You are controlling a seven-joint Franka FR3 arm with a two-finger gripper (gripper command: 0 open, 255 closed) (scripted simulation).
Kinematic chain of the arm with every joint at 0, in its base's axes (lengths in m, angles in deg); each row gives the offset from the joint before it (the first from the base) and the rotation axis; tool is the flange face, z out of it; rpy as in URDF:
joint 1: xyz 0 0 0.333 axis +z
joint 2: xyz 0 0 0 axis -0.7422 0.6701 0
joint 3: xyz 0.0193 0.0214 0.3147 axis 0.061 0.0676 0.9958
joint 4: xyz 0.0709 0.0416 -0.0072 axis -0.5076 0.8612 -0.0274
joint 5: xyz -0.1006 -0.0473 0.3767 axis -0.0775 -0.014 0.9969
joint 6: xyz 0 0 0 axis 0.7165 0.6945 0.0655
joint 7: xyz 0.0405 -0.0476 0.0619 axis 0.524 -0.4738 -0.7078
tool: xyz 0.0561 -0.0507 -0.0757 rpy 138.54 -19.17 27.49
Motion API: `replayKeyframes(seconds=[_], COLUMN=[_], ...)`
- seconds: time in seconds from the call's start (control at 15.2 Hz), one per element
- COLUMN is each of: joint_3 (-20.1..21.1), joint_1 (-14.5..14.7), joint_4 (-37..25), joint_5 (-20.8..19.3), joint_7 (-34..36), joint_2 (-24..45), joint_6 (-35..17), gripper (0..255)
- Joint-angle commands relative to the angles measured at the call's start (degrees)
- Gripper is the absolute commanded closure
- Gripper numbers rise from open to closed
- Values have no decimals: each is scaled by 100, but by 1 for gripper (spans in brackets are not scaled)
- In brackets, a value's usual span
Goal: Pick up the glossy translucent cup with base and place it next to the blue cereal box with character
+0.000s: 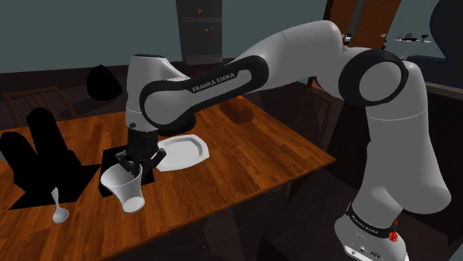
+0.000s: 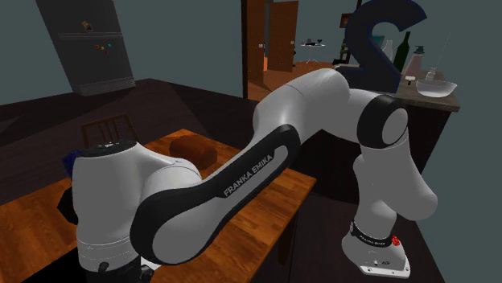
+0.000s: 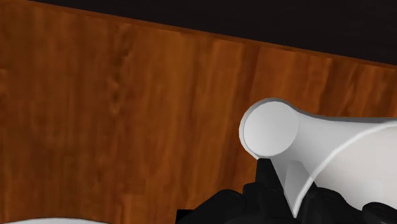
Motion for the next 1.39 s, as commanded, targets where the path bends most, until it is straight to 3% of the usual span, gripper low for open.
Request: replayKeyframes(seconds=[0.0, 0.53, 0.99, 1.06, 1.32], joint_3=[-1, -12, -12, -12, -12], joint_1=[-2, 5, 5, 5, 4], joint_4=[117, 430, 430, 428, 429], joint_5=[4, 0, 0, 0, 0], joint_7=[-18, -82, -82, -82, -83], joint_2=[20, 225, 225, 226, 226], joint_6=[-141, -652, -652, -651, -651], gripper=[255, 255, 255, 0, 0])
